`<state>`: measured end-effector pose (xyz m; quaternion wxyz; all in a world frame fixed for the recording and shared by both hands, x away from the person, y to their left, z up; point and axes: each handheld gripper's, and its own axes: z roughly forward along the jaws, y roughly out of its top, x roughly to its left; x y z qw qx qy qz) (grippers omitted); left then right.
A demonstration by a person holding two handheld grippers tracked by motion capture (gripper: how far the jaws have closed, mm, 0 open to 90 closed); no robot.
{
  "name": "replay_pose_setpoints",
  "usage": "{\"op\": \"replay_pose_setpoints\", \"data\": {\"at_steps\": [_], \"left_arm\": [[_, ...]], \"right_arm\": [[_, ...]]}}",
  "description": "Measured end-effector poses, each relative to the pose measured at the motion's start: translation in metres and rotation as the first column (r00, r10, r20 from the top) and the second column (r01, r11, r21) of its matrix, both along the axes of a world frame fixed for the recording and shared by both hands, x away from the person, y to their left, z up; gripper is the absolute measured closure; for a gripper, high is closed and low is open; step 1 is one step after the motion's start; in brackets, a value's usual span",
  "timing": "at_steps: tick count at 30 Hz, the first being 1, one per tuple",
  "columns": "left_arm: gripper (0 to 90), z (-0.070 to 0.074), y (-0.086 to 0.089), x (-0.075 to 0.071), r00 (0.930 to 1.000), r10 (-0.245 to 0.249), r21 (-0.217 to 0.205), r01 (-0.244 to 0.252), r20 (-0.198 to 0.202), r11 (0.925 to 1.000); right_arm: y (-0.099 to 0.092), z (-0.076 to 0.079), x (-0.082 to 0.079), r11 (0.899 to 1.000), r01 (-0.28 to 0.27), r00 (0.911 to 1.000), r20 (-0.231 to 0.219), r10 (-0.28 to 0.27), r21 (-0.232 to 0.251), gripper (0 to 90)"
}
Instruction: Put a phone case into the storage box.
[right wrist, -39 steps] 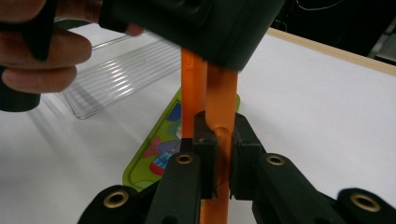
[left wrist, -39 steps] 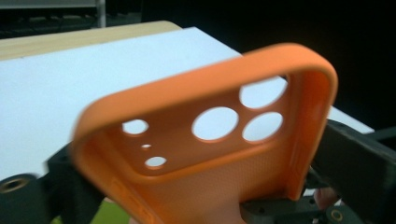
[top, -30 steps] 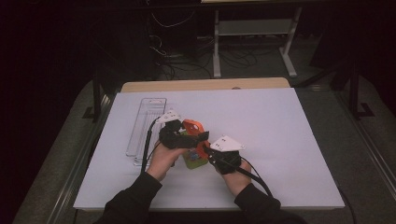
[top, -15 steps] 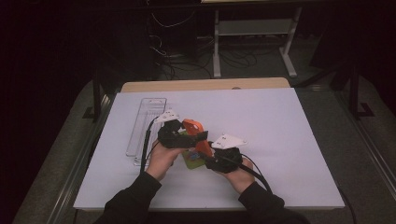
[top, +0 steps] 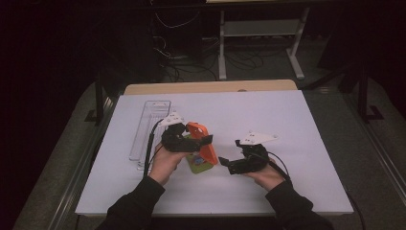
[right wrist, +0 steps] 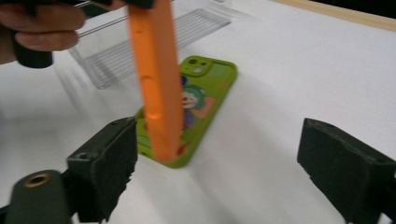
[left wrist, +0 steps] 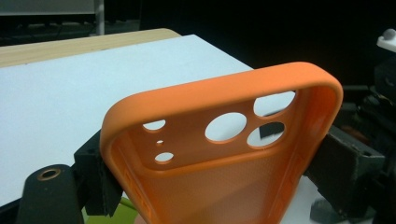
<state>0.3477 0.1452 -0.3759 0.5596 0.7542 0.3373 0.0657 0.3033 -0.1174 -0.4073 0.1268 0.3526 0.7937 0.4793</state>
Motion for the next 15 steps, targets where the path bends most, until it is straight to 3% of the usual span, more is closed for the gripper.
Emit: {"op": "replay_pose_setpoints", "data": {"at_steps": [4, 10, 15], "left_arm": [[16.0, 0.001, 0.000, 0.000, 1.0000, -0.005, 0.002, 0.005, 0.003, 1.0000], [16.0, 0.003, 0.002, 0.000, 1.0000, -0.004, 0.004, 0.004, 0.005, 1.0000], [16.0, 0.005, 0.003, 0.000, 1.0000, -0.002, 0.000, 0.002, 0.008, 1.0000]], "right_arm": [[-0.014, -0.002, 0.001, 1.000, 0.021, 0.9997, -0.015, -0.021, -0.016, 0.3], [-0.035, -0.005, -0.002, 0.997, 0.052, 0.9986, -0.011, -0.052, -0.064, 0.0], [-0.049, -0.010, -0.005, 0.994, 0.046, 0.9982, -0.033, -0.049, -0.097, 0.0]]}}
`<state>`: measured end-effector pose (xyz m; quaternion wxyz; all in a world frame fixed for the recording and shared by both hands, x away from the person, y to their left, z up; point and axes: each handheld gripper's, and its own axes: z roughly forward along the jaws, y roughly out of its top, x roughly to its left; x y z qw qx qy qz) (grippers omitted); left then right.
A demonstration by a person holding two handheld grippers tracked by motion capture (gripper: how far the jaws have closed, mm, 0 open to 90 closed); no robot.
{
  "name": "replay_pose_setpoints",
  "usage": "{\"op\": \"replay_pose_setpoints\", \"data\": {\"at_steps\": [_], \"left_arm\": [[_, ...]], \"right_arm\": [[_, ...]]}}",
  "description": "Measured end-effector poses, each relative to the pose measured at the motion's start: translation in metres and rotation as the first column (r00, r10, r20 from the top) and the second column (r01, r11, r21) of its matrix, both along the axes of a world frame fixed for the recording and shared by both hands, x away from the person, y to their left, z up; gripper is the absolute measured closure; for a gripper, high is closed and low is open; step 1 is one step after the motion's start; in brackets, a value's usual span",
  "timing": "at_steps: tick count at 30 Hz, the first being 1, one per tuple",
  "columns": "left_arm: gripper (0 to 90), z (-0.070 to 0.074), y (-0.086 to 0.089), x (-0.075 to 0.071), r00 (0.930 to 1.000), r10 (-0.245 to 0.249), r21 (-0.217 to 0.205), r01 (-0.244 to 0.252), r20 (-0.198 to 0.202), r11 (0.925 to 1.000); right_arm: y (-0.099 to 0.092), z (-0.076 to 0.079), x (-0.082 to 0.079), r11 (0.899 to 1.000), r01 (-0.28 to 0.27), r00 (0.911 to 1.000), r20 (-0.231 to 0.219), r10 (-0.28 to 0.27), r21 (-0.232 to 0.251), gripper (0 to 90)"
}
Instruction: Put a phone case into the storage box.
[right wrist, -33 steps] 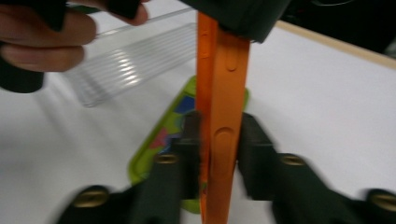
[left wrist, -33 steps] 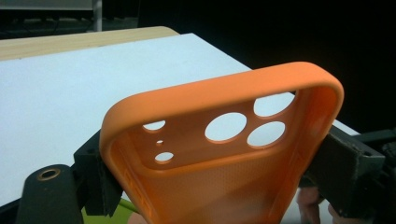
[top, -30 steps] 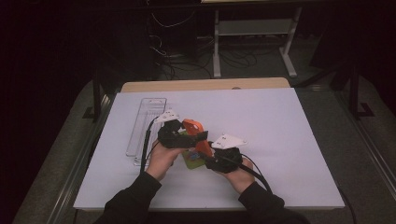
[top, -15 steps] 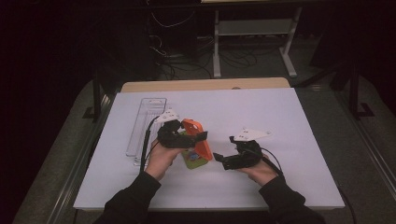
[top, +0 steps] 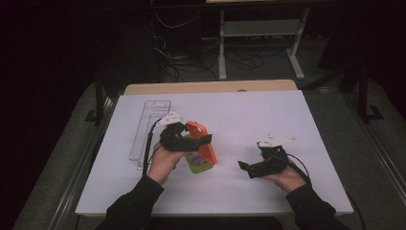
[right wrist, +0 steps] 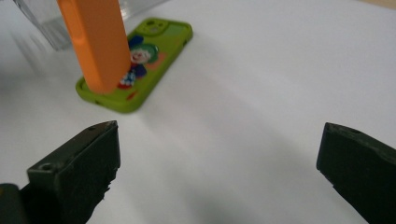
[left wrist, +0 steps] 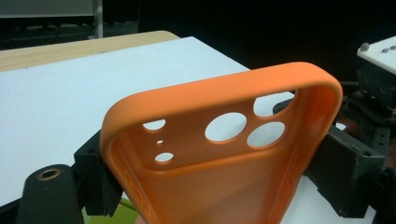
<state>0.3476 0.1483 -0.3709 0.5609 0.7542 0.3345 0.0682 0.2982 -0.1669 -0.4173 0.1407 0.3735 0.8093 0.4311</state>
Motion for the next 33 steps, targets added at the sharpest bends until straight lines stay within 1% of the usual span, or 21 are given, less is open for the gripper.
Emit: {"op": "replay_pose_setpoints", "data": {"at_steps": [1, 3, 6, 8, 9, 11, 13, 16, 17, 18, 21, 23, 26, 31, 33], "left_arm": [[16.0, 0.000, 0.000, 0.000, 1.0000, 0.000, -0.006, 0.000, 0.000, 1.0000], [16.0, 0.002, 0.000, 0.001, 1.0000, -0.008, 0.008, 0.008, 0.005, 0.9999], [16.0, 0.005, -0.001, 0.001, 0.9999, -0.014, 0.002, 0.014, 0.006, 0.9999], [16.0, 0.009, 0.000, 0.002, 0.9995, -0.021, 0.018, 0.020, 0.026, 0.9996], [16.0, 0.012, 0.000, 0.002, 0.9994, -0.022, 0.016, 0.021, 0.027, 0.9996], [16.0, 0.017, 0.002, 0.003, 0.9991, -0.025, 0.024, 0.024, 0.035, 0.9994], [16.0, 0.023, 0.006, 0.005, 0.9984, -0.020, 0.025, 0.019, 0.053, 0.9995], [16.0, 0.031, 0.012, 0.010, 0.9981, -0.010, 0.014, 0.010, 0.061, 0.9998], [16.0, 0.034, 0.014, 0.013, 0.9976, -0.010, 0.022, 0.009, 0.069, 0.9997], [16.0, 0.037, 0.014, 0.014, 0.9975, -0.004, 0.012, 0.003, 0.071, 0.9999], [15.9, 0.046, 0.018, 0.021, 0.9960, 0.005, 0.024, -0.007, 0.089, 0.9997], [16.0, 0.051, 0.021, 0.025, 0.9944, 0.011, 0.019, -0.013, 0.105, 0.9997], [16.0, 0.057, 0.026, 0.033, 0.9927, 0.034, 0.014, -0.036, 0.115, 0.9992], [15.9, 0.066, 0.033, 0.044, 0.9898, 0.058, 0.038, -0.064, 0.130, 0.9973], [16.0, 0.069, 0.036, 0.049, 0.9876, 0.071, 0.048, -0.078, 0.140, 0.9958]], "right_arm": [[-0.003, -0.002, -0.001, 1.000, 0.000, 1.0000, -0.001, 0.000, -0.002, 0.0], [-0.007, -0.004, -0.003, 1.000, 0.000, 1.0000, -0.009, 0.000, -0.010, 0.0], [-0.013, -0.008, -0.006, 1.000, 0.006, 0.9996, -0.029, -0.006, -0.012, 0.0], [-0.015, -0.010, -0.008, 1.000, 0.010, 0.9994, -0.033, -0.010, -0.010, 0.0], [-0.017, -0.011, -0.008, 1.000, 0.005, 0.9997, -0.026, -0.006, -0.014, 0.0], [-0.019, -0.012, -0.011, 1.000, 0.016, 0.9995, -0.028, -0.016, -0.009, 0.0], [-0.021, -0.013, -0.014, 1.000, 0.018, 0.9995, -0.026, -0.018, -0.006, 0.0], [-0.025, -0.015, -0.015, 1.000, 0.020, 0.9993, -0.032, -0.020, -0.007, 0.0], [-0.026, -0.016, -0.015, 1.000, 0.021, 0.9991, -0.036, -0.021, -0.008, 0.0], [-0.027, -0.017, -0.015, 1.000, 0.025, 0.9989, -0.040, -0.025, -0.008, 0.0], [-0.027, -0.018, -0.014, 1.000, 0.026, 0.9989, -0.040, -0.027, -0.008, 0.0], [-0.027, -0.018, -0.014, 1.000, 0.024, 0.9990, -0.038, -0.024, -0.013, 0.0], [-0.027, -0.018, -0.014, 1.000, 0.025, 0.9987, -0.045, -0.025, -0.016, 0.0], [-0.027, -0.018, -0.014, 0.999, 0.030, 0.9984, -0.047, -0.031, -0.020, 0.0], [-0.027, -0.018, -0.014, 0.999, 0.033, 0.9981, -0.052, -0.034, -0.022, 0.0]]}}
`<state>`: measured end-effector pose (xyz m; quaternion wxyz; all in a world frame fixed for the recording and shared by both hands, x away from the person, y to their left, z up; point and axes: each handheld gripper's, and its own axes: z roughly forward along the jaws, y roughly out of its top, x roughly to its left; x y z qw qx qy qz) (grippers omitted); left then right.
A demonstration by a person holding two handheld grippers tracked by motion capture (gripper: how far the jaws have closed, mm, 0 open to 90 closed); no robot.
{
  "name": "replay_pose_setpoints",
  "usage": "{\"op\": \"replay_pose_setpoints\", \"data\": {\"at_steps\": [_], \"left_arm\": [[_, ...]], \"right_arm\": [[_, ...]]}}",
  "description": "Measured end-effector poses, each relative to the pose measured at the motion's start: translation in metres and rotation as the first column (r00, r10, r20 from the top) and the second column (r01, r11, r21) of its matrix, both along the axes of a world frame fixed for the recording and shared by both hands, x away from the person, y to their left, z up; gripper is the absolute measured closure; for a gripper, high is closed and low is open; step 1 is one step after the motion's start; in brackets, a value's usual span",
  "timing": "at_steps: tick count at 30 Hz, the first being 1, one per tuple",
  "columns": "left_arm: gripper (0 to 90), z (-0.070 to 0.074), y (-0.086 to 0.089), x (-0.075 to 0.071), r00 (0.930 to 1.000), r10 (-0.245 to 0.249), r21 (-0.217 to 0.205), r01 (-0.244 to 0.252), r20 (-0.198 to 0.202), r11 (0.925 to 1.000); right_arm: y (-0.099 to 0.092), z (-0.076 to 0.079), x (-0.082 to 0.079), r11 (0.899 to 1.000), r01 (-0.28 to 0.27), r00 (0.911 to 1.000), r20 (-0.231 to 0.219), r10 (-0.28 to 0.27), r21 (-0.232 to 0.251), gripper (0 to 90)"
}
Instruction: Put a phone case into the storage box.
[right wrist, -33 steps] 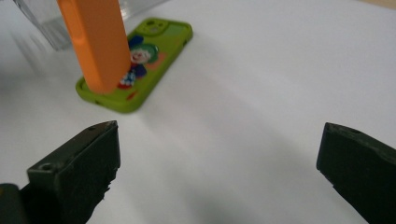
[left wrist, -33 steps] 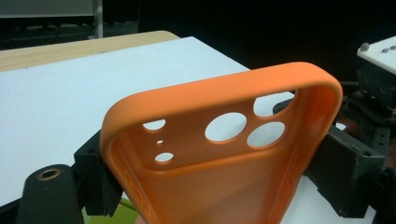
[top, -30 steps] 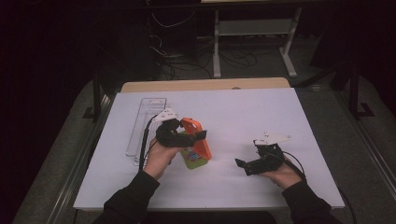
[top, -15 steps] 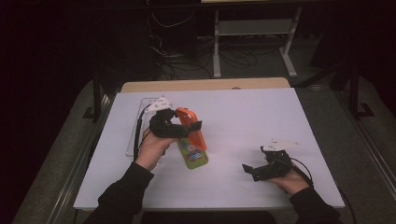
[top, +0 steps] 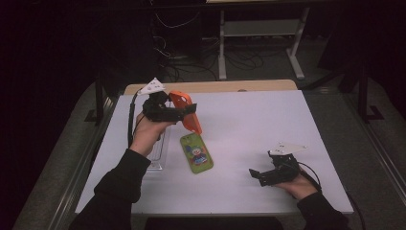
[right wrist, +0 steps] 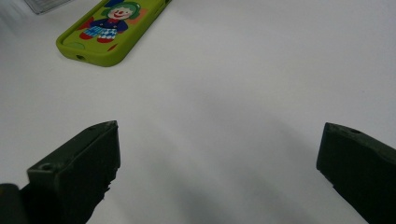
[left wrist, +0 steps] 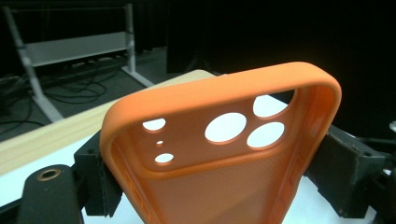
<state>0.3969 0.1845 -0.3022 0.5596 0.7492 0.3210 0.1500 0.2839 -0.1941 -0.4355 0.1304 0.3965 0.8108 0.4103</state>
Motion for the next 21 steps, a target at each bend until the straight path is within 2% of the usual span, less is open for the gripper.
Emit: {"op": "replay_pose_setpoints", "data": {"at_steps": [7, 11, 15, 21], "left_arm": [[16.0, 0.003, 0.016, 0.020, 0.9976, 0.068, 0.014, -0.068, 0.010, 0.9976], [15.9, 0.005, 0.026, 0.031, 0.9926, 0.120, 0.035, -0.121, 0.020, 0.9921], [16.0, 0.010, 0.037, 0.041, 0.9843, 0.174, 0.033, -0.175, 0.032, 0.9841], [15.9, 0.016, 0.046, 0.055, 0.9668, 0.249, 0.053, -0.252, 0.059, 0.9663]], "right_arm": [[0.000, 0.000, 0.000, 1.000, -0.003, 1.0000, -0.003, 0.003, -0.002, 0.0], [-0.001, 0.000, 0.000, 1.000, -0.003, 1.0000, -0.003, 0.003, -0.002, 0.0], [-0.001, 0.000, 0.001, 1.000, -0.005, 1.0000, -0.001, 0.005, 0.001, 0.0], [-0.003, 0.000, 0.001, 1.000, -0.007, 1.0000, 0.003, 0.007, 0.004, 0.0]]}}
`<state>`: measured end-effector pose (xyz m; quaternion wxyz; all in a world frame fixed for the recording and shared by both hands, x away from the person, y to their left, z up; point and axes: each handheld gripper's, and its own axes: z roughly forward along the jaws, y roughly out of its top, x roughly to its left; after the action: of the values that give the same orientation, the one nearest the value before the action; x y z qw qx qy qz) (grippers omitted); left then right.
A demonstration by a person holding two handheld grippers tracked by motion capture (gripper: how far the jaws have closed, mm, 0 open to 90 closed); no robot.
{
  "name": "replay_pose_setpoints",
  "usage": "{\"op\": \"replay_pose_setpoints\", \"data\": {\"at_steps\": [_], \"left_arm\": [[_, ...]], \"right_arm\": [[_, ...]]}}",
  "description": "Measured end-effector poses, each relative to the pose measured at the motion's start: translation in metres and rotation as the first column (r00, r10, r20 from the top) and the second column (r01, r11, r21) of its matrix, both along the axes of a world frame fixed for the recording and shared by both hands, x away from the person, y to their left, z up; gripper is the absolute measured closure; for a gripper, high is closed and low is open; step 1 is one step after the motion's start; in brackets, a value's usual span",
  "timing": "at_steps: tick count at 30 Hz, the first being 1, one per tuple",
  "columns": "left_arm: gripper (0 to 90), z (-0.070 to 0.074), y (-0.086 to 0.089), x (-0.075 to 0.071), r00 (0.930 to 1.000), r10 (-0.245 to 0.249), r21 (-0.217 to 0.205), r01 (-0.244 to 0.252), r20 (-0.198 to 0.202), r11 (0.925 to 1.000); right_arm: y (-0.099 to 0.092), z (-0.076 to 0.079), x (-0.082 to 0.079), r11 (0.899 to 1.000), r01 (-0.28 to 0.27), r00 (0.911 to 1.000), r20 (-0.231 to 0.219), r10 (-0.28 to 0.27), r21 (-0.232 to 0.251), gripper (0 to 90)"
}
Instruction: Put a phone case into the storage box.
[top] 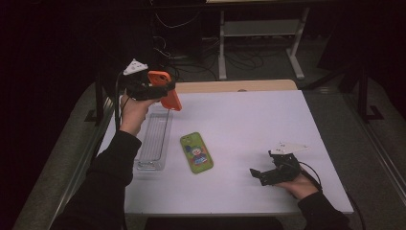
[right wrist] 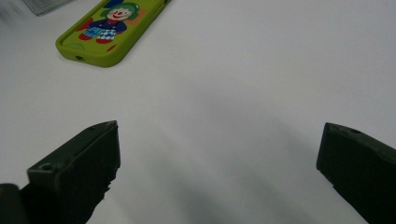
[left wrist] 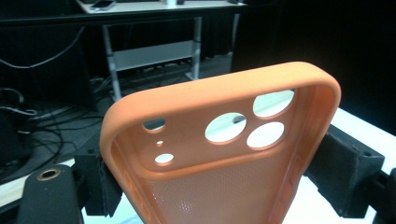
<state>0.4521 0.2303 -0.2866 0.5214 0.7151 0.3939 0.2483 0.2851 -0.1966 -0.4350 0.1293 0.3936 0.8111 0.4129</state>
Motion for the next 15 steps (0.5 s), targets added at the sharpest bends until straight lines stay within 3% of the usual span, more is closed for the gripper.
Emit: {"op": "replay_pose_setpoints", "data": {"at_steps": [7, 10, 15], "left_arm": [[15.9, -0.006, 0.009, 0.017, 0.9958, 0.092, 0.064, -0.092, 0.002, 0.9937], [15.9, -0.012, 0.015, 0.024, 0.9912, 0.132, 0.058, -0.131, -0.012, 0.9897], [15.7, -0.026, 0.021, 0.036, 0.9784, 0.205, 0.105, -0.201, -0.026, 0.9738]], "right_arm": [[0.000, 0.000, 0.000, 1.000, -0.002, 1.0000, -0.004, 0.002, 0.000, 0.0], [0.001, 0.000, -0.001, 1.000, -0.003, 1.0000, -0.006, 0.003, 0.004, 0.0], [0.001, 0.000, -0.001, 1.000, -0.011, 0.9999, -0.012, 0.011, 0.004, 0.0]]}}
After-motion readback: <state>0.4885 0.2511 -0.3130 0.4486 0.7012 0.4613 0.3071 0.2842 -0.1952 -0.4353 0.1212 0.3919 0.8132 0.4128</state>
